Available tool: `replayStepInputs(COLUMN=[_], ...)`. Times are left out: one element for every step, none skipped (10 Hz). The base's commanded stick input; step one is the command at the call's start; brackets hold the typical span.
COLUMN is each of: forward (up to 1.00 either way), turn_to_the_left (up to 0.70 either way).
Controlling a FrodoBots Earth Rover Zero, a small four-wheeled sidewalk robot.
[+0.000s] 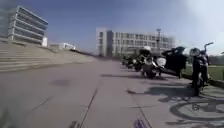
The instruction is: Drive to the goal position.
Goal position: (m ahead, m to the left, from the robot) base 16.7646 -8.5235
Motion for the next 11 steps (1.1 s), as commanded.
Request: replayStepInputs(forward=[1.0, 1.0, 1.0, 1.0, 1.0, 1.0, 1.0, 1.0, 1.0, 1.0, 1.0], turn_to_the_left=[0.0, 0.0, 0.0, 0.01, 0.02, 0.15, 0.19, 0.07, 0.07, 0.11, -0.18])
